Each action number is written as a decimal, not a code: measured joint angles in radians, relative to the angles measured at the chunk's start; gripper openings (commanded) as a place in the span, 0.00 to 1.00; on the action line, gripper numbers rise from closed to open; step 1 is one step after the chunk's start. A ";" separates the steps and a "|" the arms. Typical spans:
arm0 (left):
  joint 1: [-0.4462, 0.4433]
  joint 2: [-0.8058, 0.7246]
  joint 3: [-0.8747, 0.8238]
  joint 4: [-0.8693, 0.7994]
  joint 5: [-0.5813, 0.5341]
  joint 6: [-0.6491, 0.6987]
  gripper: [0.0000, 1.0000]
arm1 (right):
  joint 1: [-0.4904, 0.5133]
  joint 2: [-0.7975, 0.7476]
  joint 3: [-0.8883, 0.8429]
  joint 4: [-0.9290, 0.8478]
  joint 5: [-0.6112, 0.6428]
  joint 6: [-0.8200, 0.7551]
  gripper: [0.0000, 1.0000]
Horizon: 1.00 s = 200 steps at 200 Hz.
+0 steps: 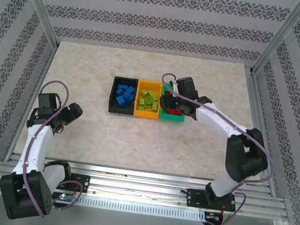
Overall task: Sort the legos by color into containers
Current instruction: Place the lego in the container.
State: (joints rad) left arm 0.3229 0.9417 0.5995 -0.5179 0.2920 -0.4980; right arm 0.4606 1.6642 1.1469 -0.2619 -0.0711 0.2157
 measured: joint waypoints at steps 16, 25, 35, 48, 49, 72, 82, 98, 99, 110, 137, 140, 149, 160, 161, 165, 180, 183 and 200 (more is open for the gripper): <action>0.000 -0.012 -0.012 0.021 -0.007 0.008 0.95 | -0.019 0.037 0.001 -0.005 -0.002 -0.008 0.69; 0.000 -0.018 -0.015 0.032 -0.010 0.016 0.95 | -0.029 0.049 0.003 -0.008 -0.002 -0.011 0.69; 0.000 -0.021 -0.015 0.044 -0.013 0.022 0.95 | -0.042 0.060 0.007 -0.009 -0.001 -0.014 0.69; 0.000 -0.021 -0.016 0.064 -0.016 0.031 0.95 | -0.055 0.070 0.018 -0.011 0.000 -0.014 0.71; 0.000 -0.021 -0.016 0.065 -0.016 0.031 0.95 | -0.056 0.071 0.019 -0.011 0.000 -0.014 0.71; 0.000 -0.012 -0.016 0.106 -0.016 0.047 0.95 | -0.072 0.084 0.037 -0.010 -0.001 -0.018 0.82; 0.000 -0.003 -0.016 0.122 -0.017 0.050 0.95 | -0.072 0.088 0.043 -0.008 -0.002 -0.022 0.85; 0.000 0.013 -0.018 0.153 -0.024 0.061 0.95 | -0.072 0.092 0.046 -0.002 -0.001 -0.026 0.88; 0.000 0.013 -0.018 0.156 -0.025 0.062 0.95 | -0.072 0.092 0.046 -0.002 -0.001 -0.026 0.88; 0.000 0.014 -0.027 0.186 -0.035 0.072 0.95 | -0.070 0.092 0.046 0.002 -0.001 -0.030 0.88; 0.000 0.005 -0.077 0.288 -0.056 0.100 0.95 | -0.070 0.079 0.029 0.016 -0.007 -0.032 0.89; 0.000 0.002 -0.085 0.301 -0.058 0.103 0.95 | -0.070 0.073 0.023 0.019 -0.008 -0.032 0.89; 0.000 -0.008 -0.112 0.339 -0.065 0.116 0.96 | -0.070 0.048 -0.002 0.022 -0.013 -0.033 0.89; 0.000 -0.021 -0.145 0.389 -0.074 0.134 0.96 | -0.070 0.001 -0.040 0.026 -0.018 -0.033 0.89; 0.000 -0.022 -0.147 0.392 -0.074 0.134 0.96 | -0.070 -0.006 -0.044 0.027 -0.020 -0.033 0.89; 0.000 -0.025 -0.159 0.410 -0.078 0.142 0.96 | -0.071 -0.030 -0.060 0.029 -0.020 -0.033 0.89; 0.000 -0.029 -0.193 0.468 -0.088 0.163 0.96 | -0.072 -0.119 -0.111 0.037 -0.023 -0.035 0.90; 0.000 -0.029 -0.199 0.482 -0.088 0.167 0.96 | -0.073 -0.142 -0.124 0.041 -0.023 -0.037 0.91; 0.000 -0.025 -0.229 0.557 -0.087 0.187 0.96 | -0.082 -0.263 -0.185 0.060 -0.018 -0.048 0.93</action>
State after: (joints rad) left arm 0.3229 0.9169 0.3702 0.0391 0.2047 -0.3115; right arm 0.3782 1.4010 0.9619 -0.2024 -0.0887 0.1680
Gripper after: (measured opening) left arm 0.959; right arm 0.913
